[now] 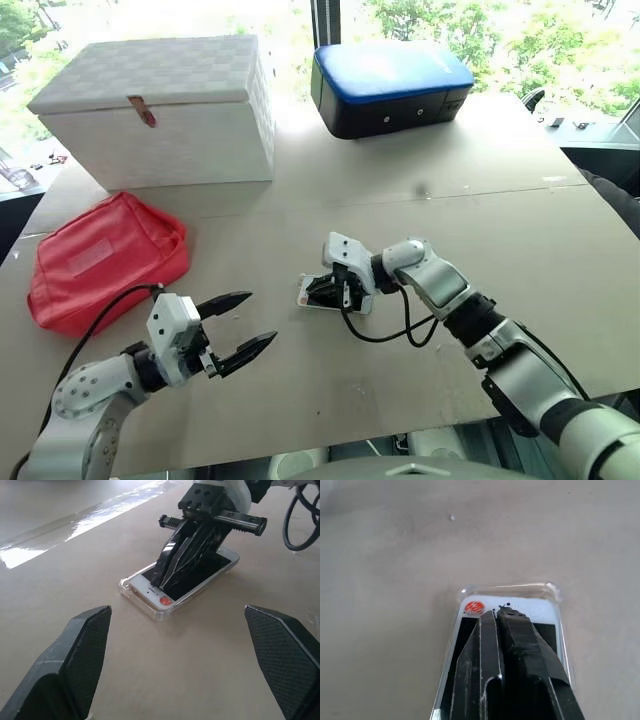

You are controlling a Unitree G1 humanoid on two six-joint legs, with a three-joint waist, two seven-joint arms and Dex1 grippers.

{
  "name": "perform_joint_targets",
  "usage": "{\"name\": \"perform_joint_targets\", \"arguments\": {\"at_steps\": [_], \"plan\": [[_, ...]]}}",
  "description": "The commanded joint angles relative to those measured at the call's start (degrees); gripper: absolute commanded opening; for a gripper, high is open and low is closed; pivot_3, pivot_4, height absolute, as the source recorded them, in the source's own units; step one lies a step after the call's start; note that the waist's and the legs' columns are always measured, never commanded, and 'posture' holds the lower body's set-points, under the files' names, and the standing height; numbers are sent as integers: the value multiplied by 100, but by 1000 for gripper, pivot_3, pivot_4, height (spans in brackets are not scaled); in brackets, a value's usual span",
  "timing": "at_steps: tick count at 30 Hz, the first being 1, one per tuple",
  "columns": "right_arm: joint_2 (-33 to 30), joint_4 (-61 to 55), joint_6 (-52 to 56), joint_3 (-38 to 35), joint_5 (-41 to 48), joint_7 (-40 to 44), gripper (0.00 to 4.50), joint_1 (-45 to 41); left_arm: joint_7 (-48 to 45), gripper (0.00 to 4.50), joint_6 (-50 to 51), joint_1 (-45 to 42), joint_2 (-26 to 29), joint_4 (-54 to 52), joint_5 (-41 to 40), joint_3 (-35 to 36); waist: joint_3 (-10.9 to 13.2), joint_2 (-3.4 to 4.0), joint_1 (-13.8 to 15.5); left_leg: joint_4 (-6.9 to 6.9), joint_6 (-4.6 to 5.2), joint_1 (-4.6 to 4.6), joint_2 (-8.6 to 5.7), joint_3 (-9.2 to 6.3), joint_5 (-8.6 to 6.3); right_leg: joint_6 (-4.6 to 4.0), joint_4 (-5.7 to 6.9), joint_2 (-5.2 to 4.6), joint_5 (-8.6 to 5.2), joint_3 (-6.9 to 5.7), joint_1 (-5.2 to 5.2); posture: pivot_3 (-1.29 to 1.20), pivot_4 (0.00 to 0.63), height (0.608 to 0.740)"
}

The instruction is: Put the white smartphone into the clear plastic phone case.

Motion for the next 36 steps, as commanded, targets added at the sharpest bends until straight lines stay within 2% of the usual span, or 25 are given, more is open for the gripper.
{"name": "perform_joint_targets", "arguments": {"at_steps": [1,3,6,8,9,12,14,18,23,32,36], "plan": [[-396,-1210,479,-520,421,79,46,126,261,4351,182,-133,119,-32,232,-40,11,5,12,2,0,-7,-1,-4,0,0,0,-1,0,-3,-4,0,150,740],[-801,-2063,932,-792,655,40,46,343,275,4351,351,-351,193,2,266,-201,15,8,31,6,0,-33,-3,-11,0,1,-1,-1,1,-8,-25,0,150,740],[-1340,-2999,1470,-1075,828,-151,0,672,175,3536,548,-659,290,111,268,-410,16,4,12,6,0,-45,-4,-24,0,1,-3,1,0,-20,-29,0,150,740],[-1706,-3400,1676,-1150,761,-302,0,900,98,2695,547,-850,344,256,370,-558,17,3,-2,2,0,-45,-3,-24,0,1,-4,3,0,-21,-30,0,150,740],[-1928,-3565,1732,-1147,669,-374,0,1039,64,2030,535,-974,374,376,448,-658,19,1,-16,1,0,-45,-3,-22,0,1,-5,3,-1,-21,-30,0,150,740],[-2336,-3873,1832,-1109,510,-599,0,1360,-56,701,473,-1287,427,724,676,-919,24,1,-3,1,0,-46,-5,-16,0,6,-6,2,-3,-20,-32,0,150,740],[-2389,-3990,1917,-1103,556,-716,0,1451,-122,19,461,-1509,447,927,775,-1037,28,-3,-17,4,1,-45,-5,-15,0,20,-6,2,-12,-19,-31,0,150,740],[-2435,-4025,1895,-959,448,-916,0,1492,-285,19,546,-1911,532,1208,881,-1210,37,-18,-2,7,1,-45,0,-18,0,24,-4,8,-14,-20,-33,0,150,740],[-2084,-4057,2016,-981,736,-1034,0,1360,-451,19,499,-2180,587,1484,995,-1327,40,-20,-2,6,1,-48,-1,-15,0,21,-5,5,-11,-17,-33,0,150,740],[-2558,-3799,1996,-492,329,-980,0,1287,-636,19,403,-2472,635,1680,1339,-1674,48,-30,25,8,1,-54,-4,-18,0,5,-9,0,-1,-19,-32,0,150,740],[-2467,-3600,1919,-185,202,-920,0,1101,-567,19,665,-2636,588,1482,1354,-1837,48,-30,10,10,1,-52,-4,-18,0,12,-6,0,-5,-19,-32,0,150,740]]}}
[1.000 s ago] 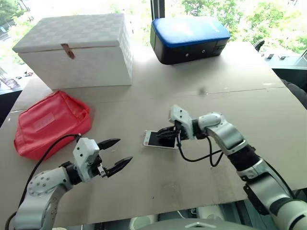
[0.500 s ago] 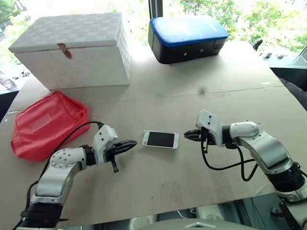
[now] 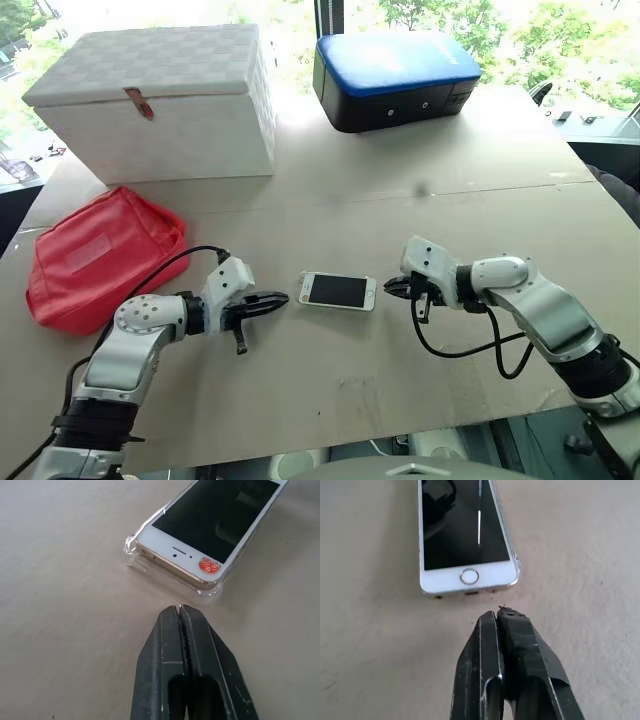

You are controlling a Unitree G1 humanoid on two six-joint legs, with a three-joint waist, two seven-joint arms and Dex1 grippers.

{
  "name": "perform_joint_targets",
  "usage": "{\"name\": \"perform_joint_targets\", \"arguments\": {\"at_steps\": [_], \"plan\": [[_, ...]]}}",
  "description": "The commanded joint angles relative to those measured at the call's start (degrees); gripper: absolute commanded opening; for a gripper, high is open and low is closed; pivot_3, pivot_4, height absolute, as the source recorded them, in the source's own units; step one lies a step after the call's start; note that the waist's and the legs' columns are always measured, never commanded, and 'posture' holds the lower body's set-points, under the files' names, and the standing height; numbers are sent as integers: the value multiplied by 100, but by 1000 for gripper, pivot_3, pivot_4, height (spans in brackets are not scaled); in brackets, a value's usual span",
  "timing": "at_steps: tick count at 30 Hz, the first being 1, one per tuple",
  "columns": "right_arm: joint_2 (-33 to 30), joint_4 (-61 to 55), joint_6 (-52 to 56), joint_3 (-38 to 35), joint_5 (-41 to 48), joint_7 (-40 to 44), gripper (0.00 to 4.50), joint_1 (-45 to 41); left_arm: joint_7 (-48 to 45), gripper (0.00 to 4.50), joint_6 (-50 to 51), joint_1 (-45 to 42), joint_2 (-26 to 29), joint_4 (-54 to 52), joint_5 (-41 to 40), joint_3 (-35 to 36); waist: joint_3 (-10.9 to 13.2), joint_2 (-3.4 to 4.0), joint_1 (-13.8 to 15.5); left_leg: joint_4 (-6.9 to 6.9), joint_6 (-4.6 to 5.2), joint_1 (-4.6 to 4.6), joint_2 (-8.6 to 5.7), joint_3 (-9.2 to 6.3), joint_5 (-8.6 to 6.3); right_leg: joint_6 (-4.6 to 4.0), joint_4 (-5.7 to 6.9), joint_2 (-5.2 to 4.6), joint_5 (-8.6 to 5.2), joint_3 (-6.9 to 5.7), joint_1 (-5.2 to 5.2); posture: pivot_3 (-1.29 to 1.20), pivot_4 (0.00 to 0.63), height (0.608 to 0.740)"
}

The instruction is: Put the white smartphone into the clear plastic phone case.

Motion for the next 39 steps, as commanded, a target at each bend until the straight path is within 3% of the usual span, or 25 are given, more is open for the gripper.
{"name": "perform_joint_targets", "arguments": {"at_steps": [1,10,18,23,27,31,39], "plan": [[162,101,-141,233,-94,71,0,-316,17,19,187,-120,12,-287,31,-172,0,0,-3,0,0,0,0,0,0,3,2,1,-2,0,0,0,150,740],[884,1196,-596,843,-434,281,0,-1094,58,19,304,-144,-66,-366,35,-274,0,0,-22,1,0,3,0,1,0,15,3,5,18,1,0,0,150,740],[931,1418,-888,910,-663,538,0,-1055,96,19,272,-27,-106,-381,27,-192,-3,-1,-30,1,0,16,5,-1,1,14,9,17,19,2,4,0,150,740],[521,1323,-811,389,-623,533,0,-869,141,19,237,138,-110,-321,-78,40,-3,0,-17,1,0,15,6,-2,1,12,8,15,19,3,6,0,150,740],[202,738,-111,-577,528,1068,0,-668,222,19,262,342,-30,-284,-238,338,1,1,0,1,0,3,1,-1,0,13,2,1,19,3,4,0,150,740],[671,692,-162,-716,984,1041,0,-807,335,19,412,475,-22,-460,-406,561,1,-1,-58,-1,1,9,6,2,0,14,2,5,20,4,3,0,150,740],[2404,3222,-1589,386,75,763,0,-1761,632,19,856,711,28,-1097,-549,791,5,4,-29,1,-1,12,39,-8,1,3,10,49,25,4,0,0,150,740]]}}
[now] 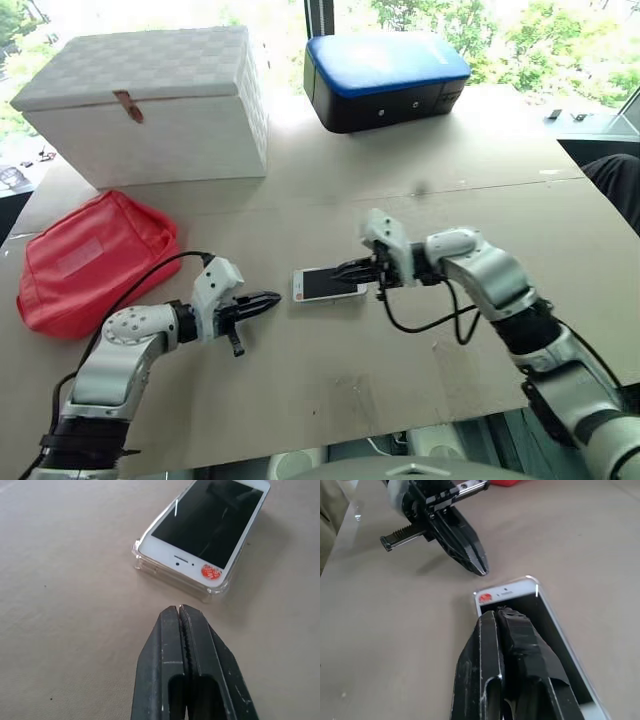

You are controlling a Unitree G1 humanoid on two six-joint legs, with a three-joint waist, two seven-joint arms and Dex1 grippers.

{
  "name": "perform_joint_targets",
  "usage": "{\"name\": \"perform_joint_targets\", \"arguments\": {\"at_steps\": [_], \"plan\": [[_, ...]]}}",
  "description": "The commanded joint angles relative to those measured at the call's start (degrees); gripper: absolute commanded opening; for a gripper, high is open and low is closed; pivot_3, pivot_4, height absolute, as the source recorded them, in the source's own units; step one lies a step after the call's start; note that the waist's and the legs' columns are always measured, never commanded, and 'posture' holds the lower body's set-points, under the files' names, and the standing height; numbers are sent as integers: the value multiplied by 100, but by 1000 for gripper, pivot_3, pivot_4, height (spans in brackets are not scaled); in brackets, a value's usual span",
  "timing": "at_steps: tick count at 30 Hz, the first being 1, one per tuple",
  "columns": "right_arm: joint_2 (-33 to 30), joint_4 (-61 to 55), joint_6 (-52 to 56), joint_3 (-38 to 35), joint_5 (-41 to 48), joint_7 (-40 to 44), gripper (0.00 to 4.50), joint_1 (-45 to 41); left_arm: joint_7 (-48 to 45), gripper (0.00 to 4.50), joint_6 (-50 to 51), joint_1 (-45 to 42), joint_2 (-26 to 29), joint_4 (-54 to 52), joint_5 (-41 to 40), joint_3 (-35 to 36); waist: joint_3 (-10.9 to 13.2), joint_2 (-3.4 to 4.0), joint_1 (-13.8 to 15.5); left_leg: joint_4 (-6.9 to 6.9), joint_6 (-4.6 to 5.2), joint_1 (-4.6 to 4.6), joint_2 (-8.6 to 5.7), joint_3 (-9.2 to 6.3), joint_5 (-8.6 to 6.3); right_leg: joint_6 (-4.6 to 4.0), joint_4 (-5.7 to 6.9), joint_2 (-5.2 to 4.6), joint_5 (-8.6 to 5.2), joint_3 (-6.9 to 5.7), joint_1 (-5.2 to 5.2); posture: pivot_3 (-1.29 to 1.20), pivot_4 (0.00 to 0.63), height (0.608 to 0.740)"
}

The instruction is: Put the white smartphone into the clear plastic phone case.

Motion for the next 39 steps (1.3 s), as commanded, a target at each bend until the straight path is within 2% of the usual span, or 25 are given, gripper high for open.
{"name": "perform_joint_targets", "arguments": {"at_steps": [1,6,9,12,16,22,25,28,33,39], "plan": [[399,1043,-741,326,-433,23,0,-434,125,19,183,120,111,-445,-145,224,0,0,14,0,0,0,-1,3,0,0,-1,-1,0,2,0,0,150,740],[448,2183,-1075,1122,-1290,240,0,-642,264,19,340,213,103,-645,-178,277,-3,0,10,0,-2,-4,-20,12,0,0,-7,-21,1,11,1,0,150,740],[467,2348,-1112,1048,-1283,323,0,-579,318,19,389,242,74,-701,-174,278,-10,3,7,-1,-1,7,-26,12,0,0,-5,-25,0,12,7,0,150,740],[427,2029,-1072,646,-1057,295,0,-522,357,19,398,228,49,-689,-146,229,-9,10,25,-2,-1,23,-25,5,-1,-13,-2,-25,-8,9,23,0,150,740],[248,909,-630,-164,-420,328,0,-371,389,19,405,40,-4,-527,-71,53,-7,12,49,4,-2,22,-27,-4,0,-22,-2,-25,-13,5,28,0,150,740],[-677,-837,250,-684,-188,122,0,94,328,19,335,-168,-25,-309,36,-215,-5,13,23,3,-2,-6,-37,0,0,2,-3,-35,1,5,5,0,150,740],[-1272,-1221,366,-631,-514,-53,0,384,265,19,255,-237,-22,-191,91,-329,-5,13,23,-8,-2,-6,-38,2,0,2,-6,-32,0,4,1,0,150,740],[-1609,-1383,412,-571,-642,-146,0,596,237,19,211,-333,-35,-100,127,-408,-3,11,27,-11,-1,-8,-39,4,-1,3,-6,-33,-2,3,-1,0,150,740],[-1777,-1491,517,-368,-730,-202,0,727,134,19,126,-530,-10,91,220,-518,-1,7,5,-4,-1,-6,-38,12,0,5,-7,-30,-3,8,-1,0,150,740],[-1590,-1469,486,-103,-771,-251,0,614,8,19,-19,-650,-28,288,301,-594,0,6,23,2,-1,-6,-35,7,0,5,-6,-23,-2,8,0,0,150,740]]}}
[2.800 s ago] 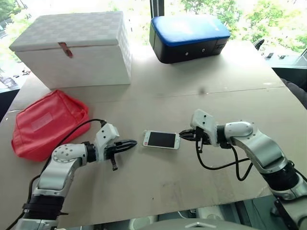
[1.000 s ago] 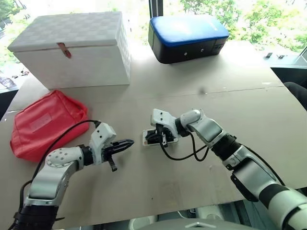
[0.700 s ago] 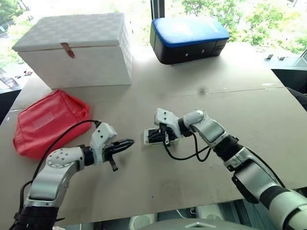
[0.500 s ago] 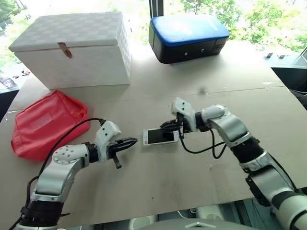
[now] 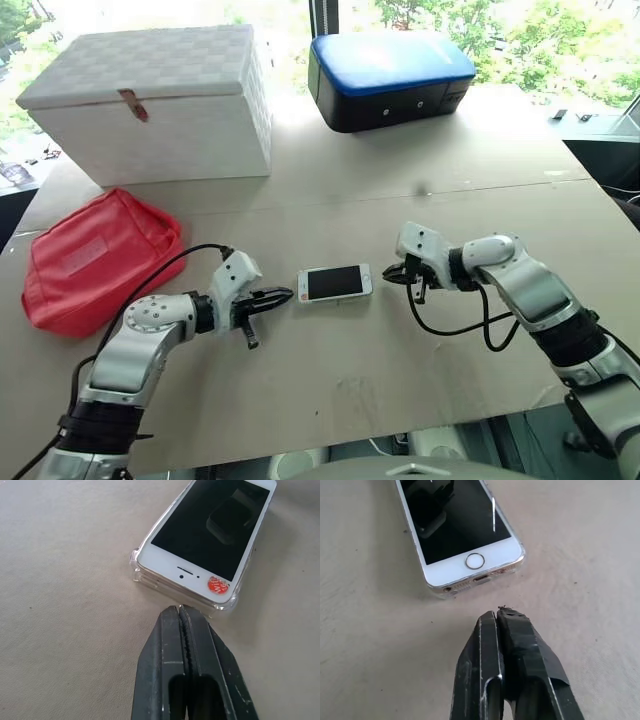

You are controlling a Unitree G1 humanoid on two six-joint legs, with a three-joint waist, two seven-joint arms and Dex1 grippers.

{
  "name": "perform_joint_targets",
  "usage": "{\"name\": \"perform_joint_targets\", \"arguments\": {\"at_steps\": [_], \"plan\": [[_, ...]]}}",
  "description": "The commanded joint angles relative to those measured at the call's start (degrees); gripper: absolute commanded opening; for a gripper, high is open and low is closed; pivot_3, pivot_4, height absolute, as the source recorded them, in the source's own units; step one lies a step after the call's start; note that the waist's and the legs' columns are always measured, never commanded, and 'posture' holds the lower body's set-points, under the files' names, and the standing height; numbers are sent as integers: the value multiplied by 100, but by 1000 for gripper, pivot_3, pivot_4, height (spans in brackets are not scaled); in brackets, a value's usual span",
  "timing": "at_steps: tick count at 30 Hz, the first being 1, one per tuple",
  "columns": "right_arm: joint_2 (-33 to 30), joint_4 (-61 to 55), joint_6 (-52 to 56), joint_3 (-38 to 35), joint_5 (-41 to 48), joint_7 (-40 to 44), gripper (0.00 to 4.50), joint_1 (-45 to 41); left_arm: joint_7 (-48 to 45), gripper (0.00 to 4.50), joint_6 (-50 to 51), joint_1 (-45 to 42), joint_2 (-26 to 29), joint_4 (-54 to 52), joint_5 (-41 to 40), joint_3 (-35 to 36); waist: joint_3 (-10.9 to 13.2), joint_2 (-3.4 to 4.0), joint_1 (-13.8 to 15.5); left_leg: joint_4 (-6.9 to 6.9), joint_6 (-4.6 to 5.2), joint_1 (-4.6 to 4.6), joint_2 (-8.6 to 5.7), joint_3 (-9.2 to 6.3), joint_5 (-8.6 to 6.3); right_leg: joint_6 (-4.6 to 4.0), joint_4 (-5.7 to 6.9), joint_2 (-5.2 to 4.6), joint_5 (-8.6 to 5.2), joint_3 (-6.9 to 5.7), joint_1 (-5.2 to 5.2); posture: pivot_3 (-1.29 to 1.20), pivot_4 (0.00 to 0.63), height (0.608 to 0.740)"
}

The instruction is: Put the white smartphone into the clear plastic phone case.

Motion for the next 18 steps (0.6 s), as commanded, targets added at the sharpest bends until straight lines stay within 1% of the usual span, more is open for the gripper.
{"name": "perform_joint_targets", "arguments": {"at_steps": [1,4,7,9,12,15,17,18], "plan": [[131,-183,-86,143,-50,-25,0,-157,-79,19,-156,-75,12,50,53,-43,0,0,-1,0,0,0,0,0,0,0,0,0,0,0,0,0,150,740],[301,-98,-270,453,-163,64,0,-289,-129,19,-289,-103,-21,172,113,-96,0,0,0,0,0,-2,0,1,0,-1,0,-1,1,1,0,0,150,740],[330,8,-507,830,-425,180,0,-431,-139,19,-342,-124,-63,196,146,-148,0,0,-1,0,0,-1,0,0,0,0,0,-1,1,1,0,0,150,740],[422,84,-589,896,-476,185,0,-481,-129,19,-326,-140,-92,144,162,-189,-2,-2,-2,1,0,3,0,0,0,0,1,-1,0,1,3,0,150,740],[478,116,-664,874,-545,182,0,-472,-118,19,-297,-137,-113,58,156,-196,-3,-2,-2,2,0,9,1,-3,0,1,3,5,-1,0,6,0,150,740],[403,36,-633,753,-578,147,0,-344,-82,19,-246,-91,-113,15,98,-99,-3,-2,-1,2,0,14,5,-6,1,-2,6,12,-3,0,8,0,150,740],[193,-44,-525,548,-567,114,0,-182,-92,19,-241,-39,-111,66,-62,135,-4,-3,0,3,0,14,6,-7,1,-3,7,14,-2,0,8,0,150,740],[59,-80,-395,324,-523,46,0,-53,-164,19,-209,-21,-147,73,-309,344,-4,-3,3,3,0,13,7,-7,1,-3,6,14,0,0,8,0,150,740]]}}
